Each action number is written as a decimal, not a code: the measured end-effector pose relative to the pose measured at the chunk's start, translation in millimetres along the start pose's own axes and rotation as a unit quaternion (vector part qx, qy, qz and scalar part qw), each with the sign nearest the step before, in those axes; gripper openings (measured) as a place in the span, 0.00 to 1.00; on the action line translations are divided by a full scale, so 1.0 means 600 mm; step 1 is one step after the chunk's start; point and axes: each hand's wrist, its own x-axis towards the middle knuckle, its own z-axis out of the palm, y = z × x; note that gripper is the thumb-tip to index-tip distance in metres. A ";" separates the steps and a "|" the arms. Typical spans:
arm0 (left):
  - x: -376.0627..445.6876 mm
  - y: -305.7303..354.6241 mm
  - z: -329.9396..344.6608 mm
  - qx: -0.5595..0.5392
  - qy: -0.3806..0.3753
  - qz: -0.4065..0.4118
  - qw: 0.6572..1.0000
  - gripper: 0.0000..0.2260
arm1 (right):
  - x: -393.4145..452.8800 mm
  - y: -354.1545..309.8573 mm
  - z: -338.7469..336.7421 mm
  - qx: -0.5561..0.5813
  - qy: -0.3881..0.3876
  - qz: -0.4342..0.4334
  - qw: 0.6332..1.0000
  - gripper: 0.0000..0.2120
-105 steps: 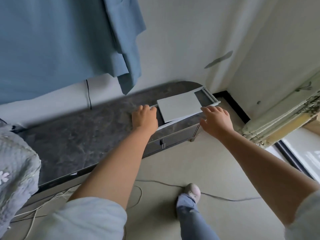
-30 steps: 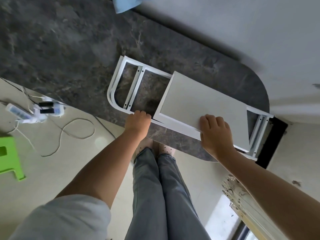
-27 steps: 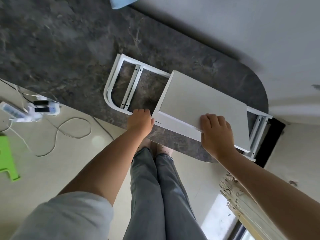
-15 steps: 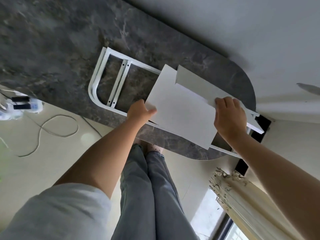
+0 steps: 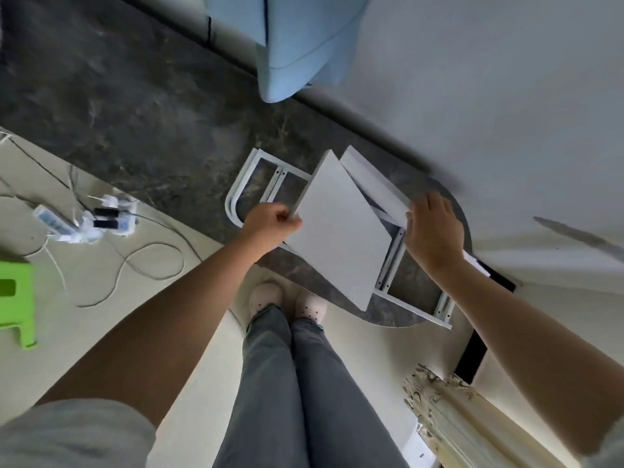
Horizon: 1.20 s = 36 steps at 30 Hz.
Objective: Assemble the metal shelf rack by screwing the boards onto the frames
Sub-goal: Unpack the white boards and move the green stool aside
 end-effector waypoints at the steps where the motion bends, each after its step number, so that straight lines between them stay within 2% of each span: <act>1: -0.017 0.005 -0.019 0.006 0.015 -0.005 1.000 0.16 | -0.007 -0.016 -0.013 0.011 0.004 -0.016 1.000 0.12; 7: -0.146 0.024 -0.123 0.064 0.151 -0.029 0.986 0.15 | -0.043 -0.155 -0.060 0.054 -0.015 -0.091 0.994 0.09; 11: -0.232 -0.035 -0.179 0.120 0.194 -0.081 0.970 0.15 | -0.072 -0.272 -0.076 0.042 -0.058 -0.147 0.987 0.12; 16: -0.320 -0.181 -0.243 0.105 0.227 -0.179 0.952 0.13 | -0.121 -0.449 -0.065 0.004 -0.099 -0.245 0.964 0.13; 19: -0.365 -0.286 -0.271 0.079 0.243 -0.223 0.941 0.05 | -0.164 -0.568 -0.037 -0.033 -0.115 -0.298 0.947 0.16; 23: -0.441 -0.453 -0.312 0.066 0.235 -0.286 0.926 0.10 | -0.245 -0.732 0.002 -0.113 -0.120 -0.359 0.919 0.15; 26: -0.513 -0.569 -0.339 0.050 0.231 -0.324 0.916 0.12 | -0.317 -0.847 0.034 -0.132 -0.140 -0.390 0.901 0.15; 33: -0.649 -0.774 -0.391 0.029 0.235 -0.413 0.879 0.13 | -0.458 -1.088 0.112 -0.159 -0.156 -0.499 0.837 0.21; 36: -0.698 -0.855 -0.411 0.003 0.243 -0.459 0.855 0.14 | -0.501 -1.176 0.142 -0.176 -0.153 -0.543 0.806 0.20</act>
